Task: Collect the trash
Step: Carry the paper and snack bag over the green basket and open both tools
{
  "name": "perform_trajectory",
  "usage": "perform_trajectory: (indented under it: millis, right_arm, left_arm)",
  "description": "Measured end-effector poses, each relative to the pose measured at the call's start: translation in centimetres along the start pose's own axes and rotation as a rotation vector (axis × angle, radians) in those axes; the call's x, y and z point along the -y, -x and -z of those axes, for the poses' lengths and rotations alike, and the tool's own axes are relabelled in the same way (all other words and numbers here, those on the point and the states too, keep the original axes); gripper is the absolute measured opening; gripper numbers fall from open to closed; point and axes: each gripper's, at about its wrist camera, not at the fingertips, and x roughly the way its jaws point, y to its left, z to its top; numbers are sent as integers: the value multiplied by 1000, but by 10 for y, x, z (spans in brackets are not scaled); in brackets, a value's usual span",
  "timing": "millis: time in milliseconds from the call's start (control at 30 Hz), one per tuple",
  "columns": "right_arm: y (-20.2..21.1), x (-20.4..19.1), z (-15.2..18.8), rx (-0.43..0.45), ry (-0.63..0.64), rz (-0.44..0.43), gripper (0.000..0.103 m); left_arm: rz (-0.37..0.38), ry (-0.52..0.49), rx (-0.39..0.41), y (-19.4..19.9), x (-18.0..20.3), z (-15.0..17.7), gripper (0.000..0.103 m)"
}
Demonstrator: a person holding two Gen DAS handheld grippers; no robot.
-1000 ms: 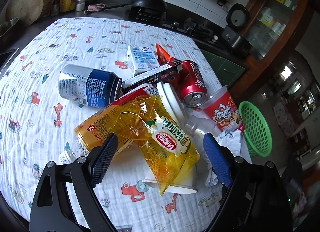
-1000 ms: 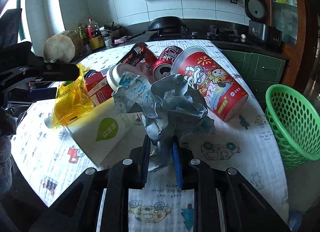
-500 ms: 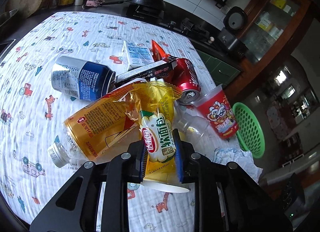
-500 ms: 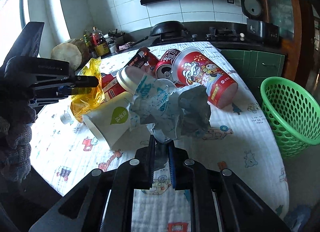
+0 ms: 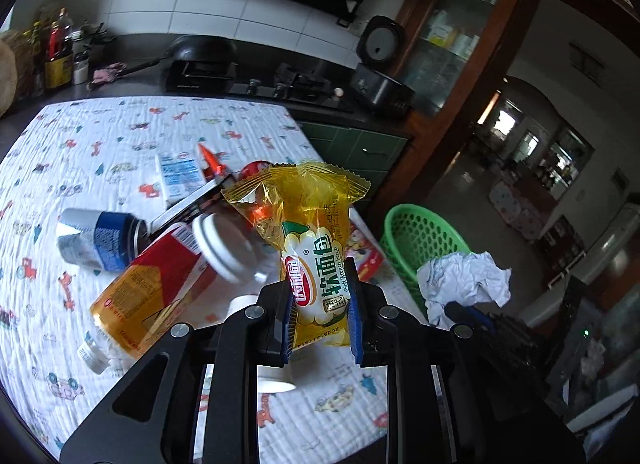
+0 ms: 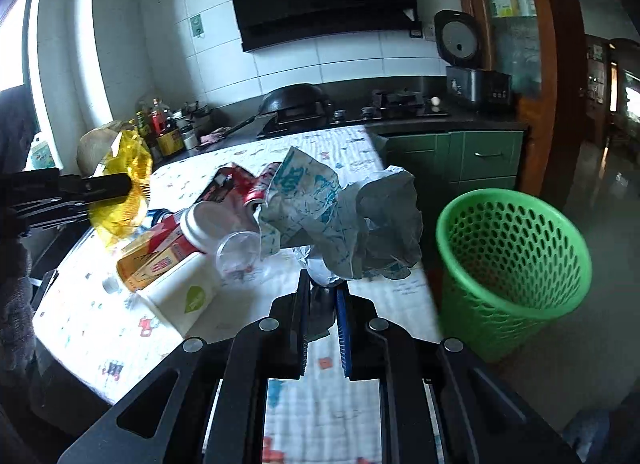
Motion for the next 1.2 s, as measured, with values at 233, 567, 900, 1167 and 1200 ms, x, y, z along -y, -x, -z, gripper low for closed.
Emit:
perform_trajectory:
  millis: [233, 567, 900, 1167, 1200]
  right_arm:
    - [-23, 91, -20, -63, -51, 182, 13]
    - [-80, 184, -20, -188, -94, 265, 21]
    - [-68, 211, -8, -131, -91, 307, 55]
    - [-33, 210, 6, -63, -98, 308, 67]
    - [-29, 209, 8, -57, -95, 309, 67]
  left_arm:
    - [126, -124, -36, -35, 64, -27, 20]
    - [225, -237, -201, -135, 140, -53, 20]
    - [246, -276, -378, -250, 192, -55, 21]
    - [240, -306, -415, -294, 224, -38, 37]
    - [238, -314, -413, -296, 228, -36, 45]
